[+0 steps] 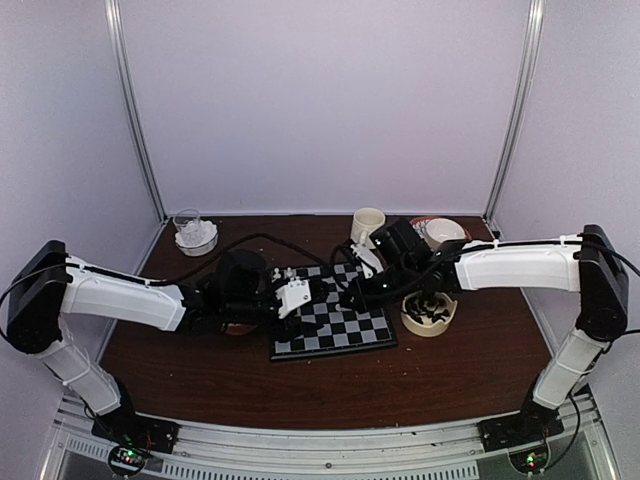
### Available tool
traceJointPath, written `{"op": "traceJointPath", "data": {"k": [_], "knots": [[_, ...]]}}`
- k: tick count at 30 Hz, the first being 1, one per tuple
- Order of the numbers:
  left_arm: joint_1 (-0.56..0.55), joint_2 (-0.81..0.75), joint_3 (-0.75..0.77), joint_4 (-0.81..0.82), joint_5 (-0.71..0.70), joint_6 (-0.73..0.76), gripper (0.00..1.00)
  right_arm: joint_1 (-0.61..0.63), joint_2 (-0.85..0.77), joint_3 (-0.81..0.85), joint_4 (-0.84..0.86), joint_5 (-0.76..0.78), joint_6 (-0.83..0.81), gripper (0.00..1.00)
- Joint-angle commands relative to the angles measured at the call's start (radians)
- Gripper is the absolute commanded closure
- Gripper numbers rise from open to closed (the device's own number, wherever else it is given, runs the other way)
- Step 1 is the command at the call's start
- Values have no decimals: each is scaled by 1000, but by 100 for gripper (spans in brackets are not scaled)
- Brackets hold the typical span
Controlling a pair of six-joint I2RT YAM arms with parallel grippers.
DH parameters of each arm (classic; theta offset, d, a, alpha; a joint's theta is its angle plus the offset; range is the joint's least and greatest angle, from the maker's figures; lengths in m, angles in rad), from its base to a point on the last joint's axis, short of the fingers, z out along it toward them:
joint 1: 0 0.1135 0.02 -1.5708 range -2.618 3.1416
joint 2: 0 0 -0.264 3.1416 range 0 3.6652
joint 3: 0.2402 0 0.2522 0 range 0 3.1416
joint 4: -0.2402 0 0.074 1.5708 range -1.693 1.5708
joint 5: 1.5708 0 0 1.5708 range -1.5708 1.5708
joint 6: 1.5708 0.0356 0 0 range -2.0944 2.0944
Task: Set up the chess pieces on the board
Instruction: Place the pawn on the chessboard.
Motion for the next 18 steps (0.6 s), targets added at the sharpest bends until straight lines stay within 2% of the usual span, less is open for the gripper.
{"op": "traceJointPath", "data": {"k": [1, 4, 5, 11, 18], "knots": [[-5, -88, -43, 73, -36, -87, 32, -2, 63, 55, -119, 144, -111, 100], [-5, -134, -46, 36, -73, -126, 6, -1, 121, 109, -178, 159, -142, 100], [-5, -158, -48, 30, -87, -138, 3, 2, 139, 122, -195, 167, -149, 100], [5, -261, -62, -2, -195, -246, 2, 15, 207, 173, -264, 214, -185, 100], [15, -336, -51, -88, -393, -367, 3, 35, 252, 214, -311, 255, -208, 99]]}}
